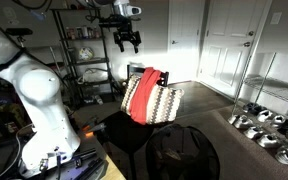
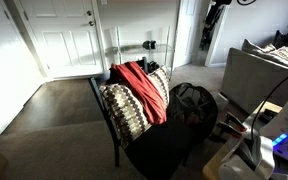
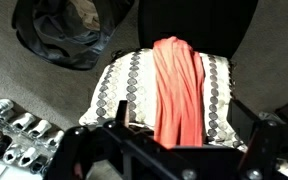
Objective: Remove the orange cloth from the chair and put it in the laundry hamper
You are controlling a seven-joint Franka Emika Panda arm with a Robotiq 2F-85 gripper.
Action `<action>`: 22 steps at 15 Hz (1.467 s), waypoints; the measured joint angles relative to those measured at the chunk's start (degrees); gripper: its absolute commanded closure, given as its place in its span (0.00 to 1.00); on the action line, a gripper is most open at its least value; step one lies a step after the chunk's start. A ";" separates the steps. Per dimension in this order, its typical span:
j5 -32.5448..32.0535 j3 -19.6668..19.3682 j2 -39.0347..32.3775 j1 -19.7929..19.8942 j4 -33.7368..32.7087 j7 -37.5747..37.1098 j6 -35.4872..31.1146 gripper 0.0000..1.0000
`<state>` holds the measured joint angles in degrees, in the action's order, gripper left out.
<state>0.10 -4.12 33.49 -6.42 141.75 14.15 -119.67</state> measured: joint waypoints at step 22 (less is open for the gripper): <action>1.01 9.65 -17.82 -5.58 -5.96 -0.14 -13.22 0.00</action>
<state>1.11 5.53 15.67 -12.00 135.78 14.01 -132.89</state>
